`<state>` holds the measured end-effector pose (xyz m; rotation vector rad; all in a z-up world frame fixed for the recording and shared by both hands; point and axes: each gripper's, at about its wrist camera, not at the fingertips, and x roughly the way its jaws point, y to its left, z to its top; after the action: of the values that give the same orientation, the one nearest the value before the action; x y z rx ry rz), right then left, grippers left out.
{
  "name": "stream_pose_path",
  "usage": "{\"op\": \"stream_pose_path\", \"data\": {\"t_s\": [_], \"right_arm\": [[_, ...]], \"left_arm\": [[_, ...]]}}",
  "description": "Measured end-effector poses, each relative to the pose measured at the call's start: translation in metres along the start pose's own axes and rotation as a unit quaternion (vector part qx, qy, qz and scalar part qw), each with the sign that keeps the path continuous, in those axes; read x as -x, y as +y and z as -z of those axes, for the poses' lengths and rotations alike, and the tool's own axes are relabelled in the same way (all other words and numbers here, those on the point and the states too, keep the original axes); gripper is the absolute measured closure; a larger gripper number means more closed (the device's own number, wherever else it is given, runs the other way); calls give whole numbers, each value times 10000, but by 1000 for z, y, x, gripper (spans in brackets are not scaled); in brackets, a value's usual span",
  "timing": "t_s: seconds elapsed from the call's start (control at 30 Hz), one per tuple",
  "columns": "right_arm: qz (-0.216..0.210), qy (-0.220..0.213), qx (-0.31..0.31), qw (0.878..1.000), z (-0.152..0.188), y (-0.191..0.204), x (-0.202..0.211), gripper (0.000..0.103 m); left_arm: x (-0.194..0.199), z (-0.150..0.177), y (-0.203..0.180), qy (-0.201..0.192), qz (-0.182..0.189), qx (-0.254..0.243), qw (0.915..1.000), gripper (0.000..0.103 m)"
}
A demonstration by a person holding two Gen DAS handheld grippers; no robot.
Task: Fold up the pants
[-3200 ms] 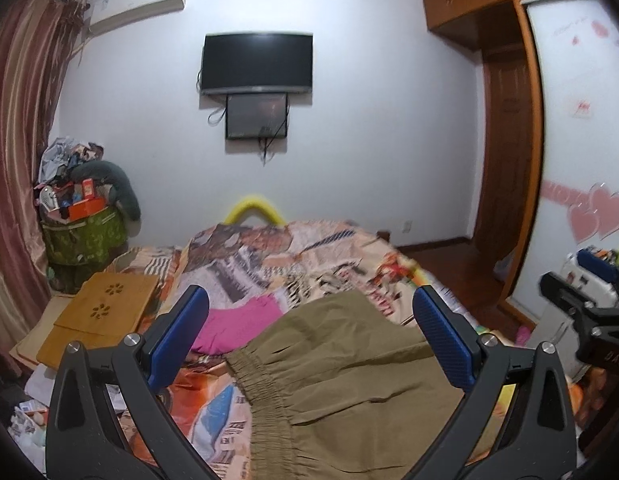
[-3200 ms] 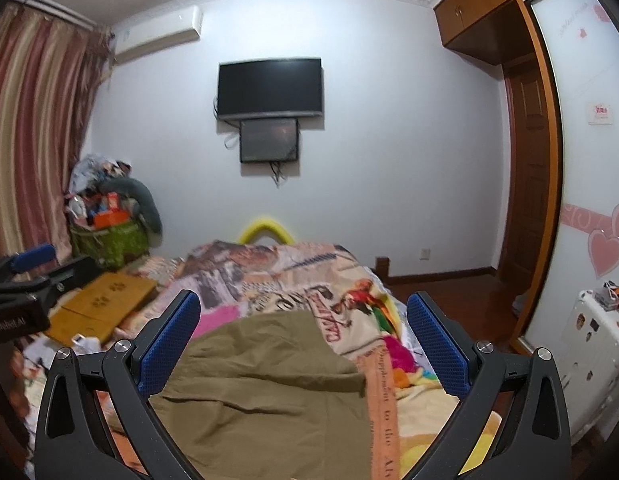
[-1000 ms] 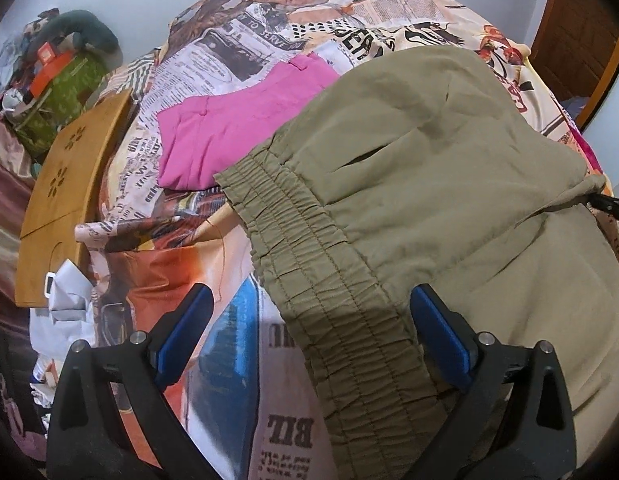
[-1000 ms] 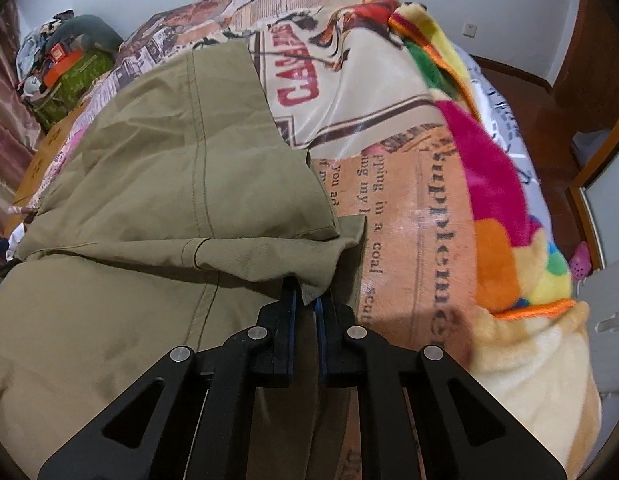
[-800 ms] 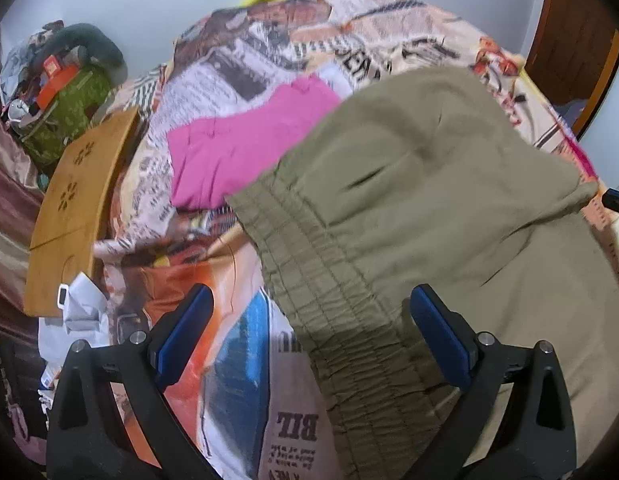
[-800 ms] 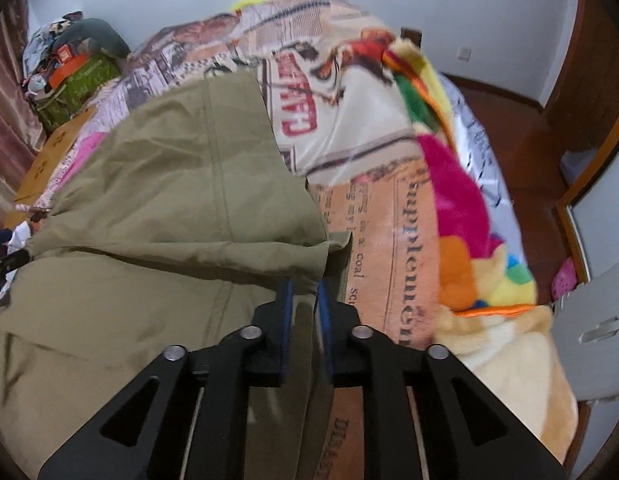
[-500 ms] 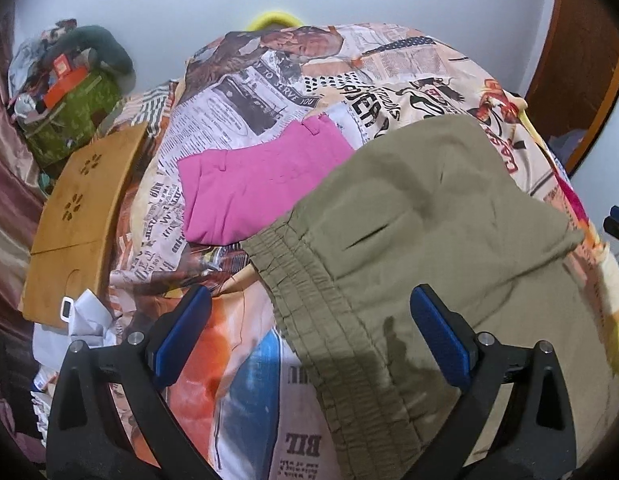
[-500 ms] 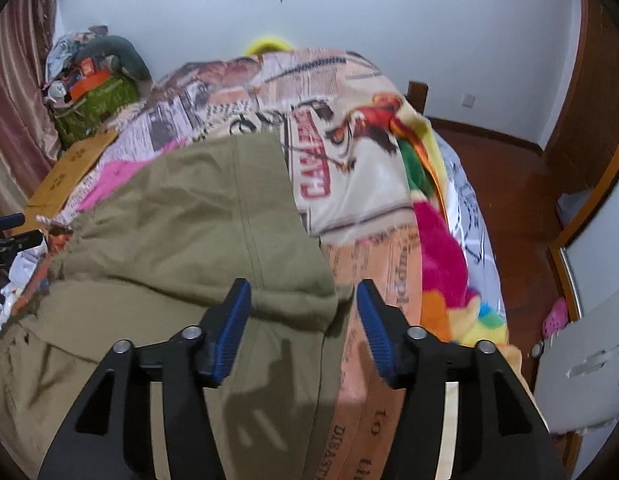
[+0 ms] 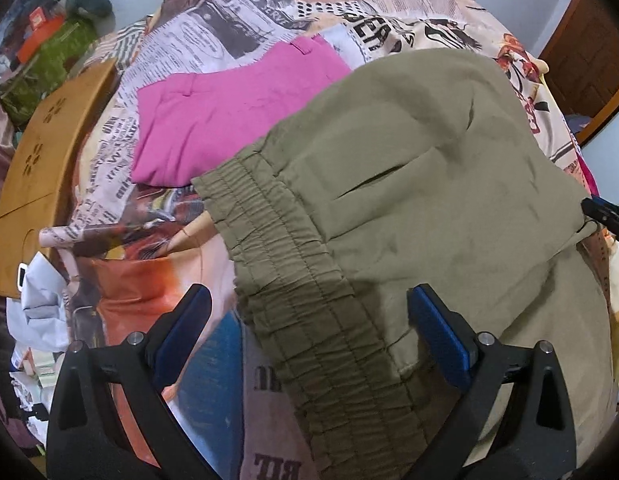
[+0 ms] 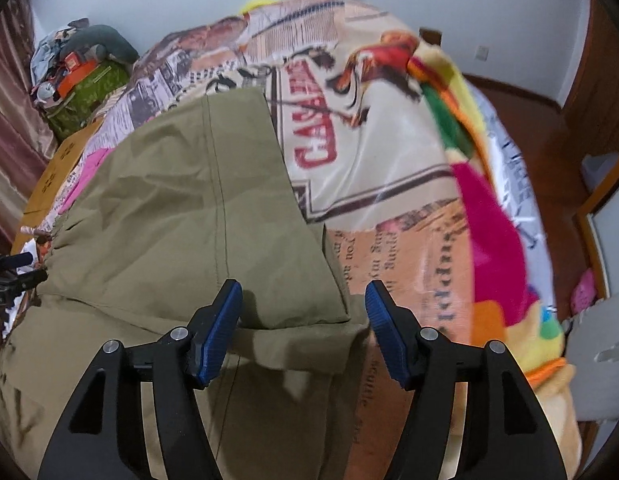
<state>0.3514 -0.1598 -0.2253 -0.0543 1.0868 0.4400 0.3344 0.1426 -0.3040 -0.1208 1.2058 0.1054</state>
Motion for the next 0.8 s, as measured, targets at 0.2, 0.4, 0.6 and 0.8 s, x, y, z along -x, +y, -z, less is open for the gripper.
{"op": "stream_pose_path", "data": {"t_s": [0.2, 0.4, 0.6, 0.8], "right_arm": [[-361, -34, -166, 9992, 5, 0, -15, 43], [-176, -35, -208, 9996, 8, -5, -18, 75], [257, -161, 81, 9995, 18, 3, -15, 85], [697, -175, 280, 9970, 19, -4, -9, 88]], "left_arm": [[-6, -5, -6, 22, 109, -69, 9999, 2], [-6, -7, -16, -81, -105, -360, 9993, 5], [-8, -13, -29, -29, -196, -626, 9978, 30], [-14, -26, -37, -186, -594, -829, 9946, 34]]}}
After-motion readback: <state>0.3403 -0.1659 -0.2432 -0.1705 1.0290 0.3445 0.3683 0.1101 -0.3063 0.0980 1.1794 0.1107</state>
